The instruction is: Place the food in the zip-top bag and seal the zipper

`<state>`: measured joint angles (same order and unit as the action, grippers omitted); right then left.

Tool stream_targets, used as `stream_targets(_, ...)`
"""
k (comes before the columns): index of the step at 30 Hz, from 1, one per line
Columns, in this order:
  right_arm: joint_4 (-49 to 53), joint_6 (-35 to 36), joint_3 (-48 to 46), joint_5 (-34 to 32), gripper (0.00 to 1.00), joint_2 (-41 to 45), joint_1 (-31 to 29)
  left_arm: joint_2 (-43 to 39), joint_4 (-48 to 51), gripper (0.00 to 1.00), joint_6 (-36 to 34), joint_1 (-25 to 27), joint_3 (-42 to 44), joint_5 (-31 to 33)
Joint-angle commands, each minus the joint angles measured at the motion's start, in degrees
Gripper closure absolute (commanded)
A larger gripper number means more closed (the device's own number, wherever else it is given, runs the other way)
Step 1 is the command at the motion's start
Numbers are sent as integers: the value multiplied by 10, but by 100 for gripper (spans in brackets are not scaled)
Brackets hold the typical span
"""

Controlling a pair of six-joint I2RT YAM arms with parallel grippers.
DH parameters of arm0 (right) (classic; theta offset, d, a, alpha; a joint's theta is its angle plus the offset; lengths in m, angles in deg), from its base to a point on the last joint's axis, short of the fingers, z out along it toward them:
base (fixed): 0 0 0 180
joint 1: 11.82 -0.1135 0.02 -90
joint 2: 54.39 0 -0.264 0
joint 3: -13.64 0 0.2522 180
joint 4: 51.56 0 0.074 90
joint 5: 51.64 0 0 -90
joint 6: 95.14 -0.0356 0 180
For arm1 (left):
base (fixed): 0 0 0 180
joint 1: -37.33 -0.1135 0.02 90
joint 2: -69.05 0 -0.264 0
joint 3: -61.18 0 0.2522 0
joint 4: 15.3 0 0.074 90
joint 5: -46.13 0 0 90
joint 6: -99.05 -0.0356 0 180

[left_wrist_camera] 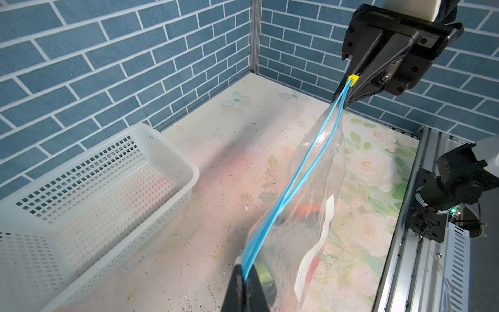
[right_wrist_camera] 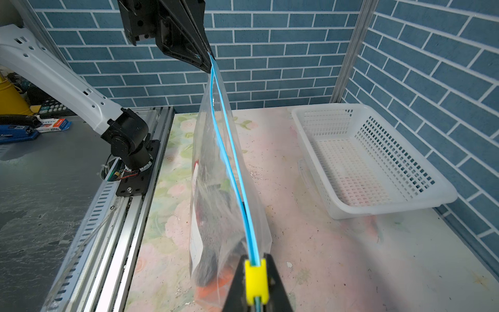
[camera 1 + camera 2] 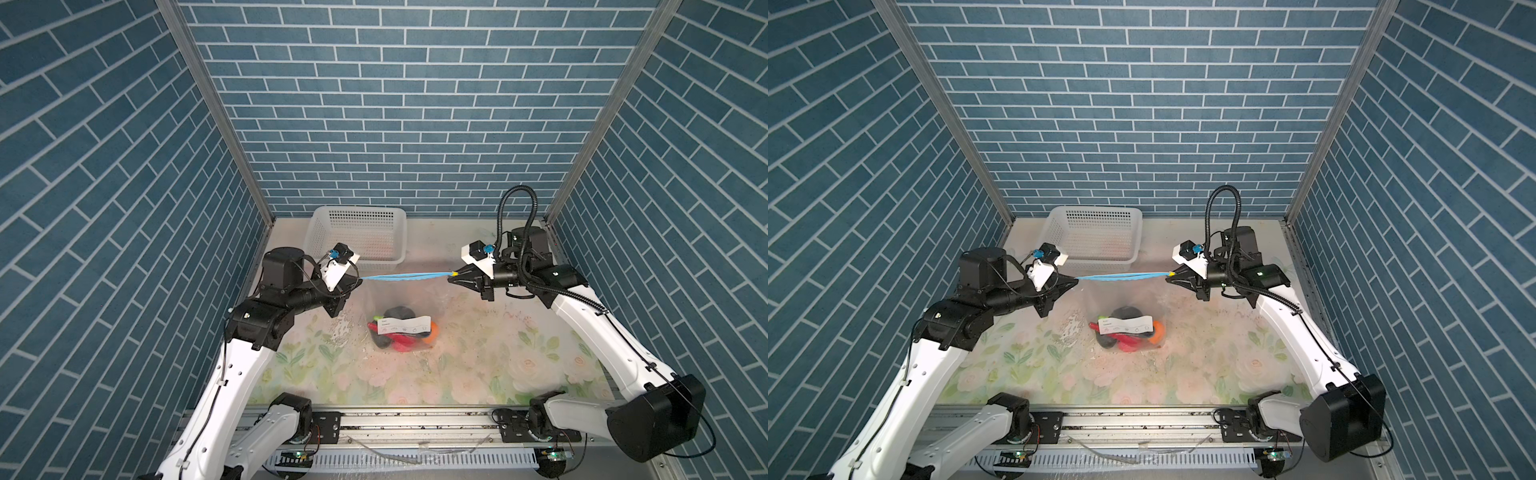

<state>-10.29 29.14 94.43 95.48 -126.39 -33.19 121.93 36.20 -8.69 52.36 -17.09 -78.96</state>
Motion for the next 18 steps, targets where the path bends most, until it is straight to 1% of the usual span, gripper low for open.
stream_targets(1, -9, -3, 6, 19, 82, 5, 3, -8, -36, 100, 18, -5, 6, 13)
stream_targets(3, -9, -3, 1, 33, 71, 6, 4, -5, -46, 100, 26, -5, 9, 8)
stream_targets(5, -13, -5, -11, 47, 63, 10, 5, -5, -52, 100, 31, -5, 14, 4)
stream_targets(7, -44, -25, -33, 60, 58, 15, 8, -5, -56, 100, 33, -5, 18, 2)
stream_targets(8, -73, -40, -51, 65, 58, 18, 12, -5, -57, 100, 33, -5, 20, 1)
stream_targets(9, -104, -58, -68, 68, 58, 19, 16, -4, -57, 100, 32, -6, 21, 1)
stream_targets(12, -181, -108, -106, 91, 65, 20, 25, -4, -59, 100, 32, -5, 25, -2)
stream_targets(16, -197, -120, -119, 118, 68, 22, 32, -8, -59, 100, 32, -5, 30, -2)
stream_targets(18, -198, -123, -125, 130, 72, 24, 33, -11, -59, 100, 31, -5, 32, 0)
